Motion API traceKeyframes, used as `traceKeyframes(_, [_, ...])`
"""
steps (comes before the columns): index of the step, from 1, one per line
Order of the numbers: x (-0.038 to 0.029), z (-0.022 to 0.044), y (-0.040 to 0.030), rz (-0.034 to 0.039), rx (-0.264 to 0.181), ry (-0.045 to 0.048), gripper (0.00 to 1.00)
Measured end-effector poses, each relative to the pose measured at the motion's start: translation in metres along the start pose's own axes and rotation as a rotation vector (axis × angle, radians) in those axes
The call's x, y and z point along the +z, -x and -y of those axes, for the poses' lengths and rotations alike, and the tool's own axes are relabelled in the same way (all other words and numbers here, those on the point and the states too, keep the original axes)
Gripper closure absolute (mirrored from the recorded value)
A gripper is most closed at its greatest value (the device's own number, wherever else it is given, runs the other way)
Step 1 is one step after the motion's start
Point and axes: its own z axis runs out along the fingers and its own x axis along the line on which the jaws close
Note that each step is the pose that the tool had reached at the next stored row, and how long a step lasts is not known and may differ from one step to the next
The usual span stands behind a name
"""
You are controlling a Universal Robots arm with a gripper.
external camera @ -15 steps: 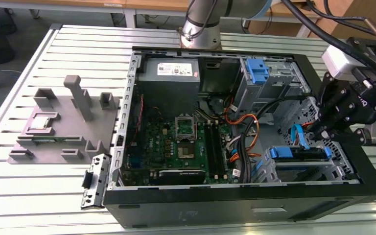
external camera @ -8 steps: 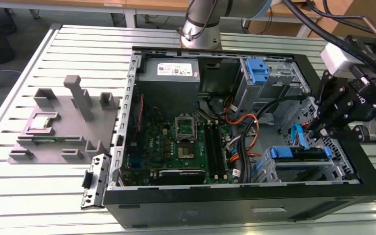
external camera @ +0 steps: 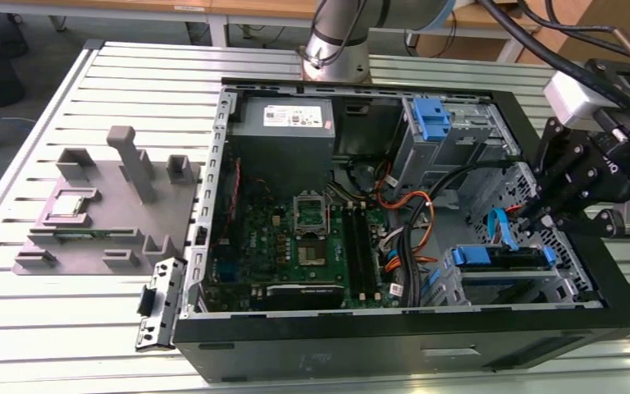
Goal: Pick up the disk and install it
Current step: 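Insert the second disk wire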
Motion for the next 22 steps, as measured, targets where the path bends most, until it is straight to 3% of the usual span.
traceKeyframes(15, [0.0003,0.0014,0.0034,0.0004,0.0,0.0,0.76])
traceKeyframes(22, [-0.0025,0.0012,0.0036,0.0008,0.0,0.0,0.76])
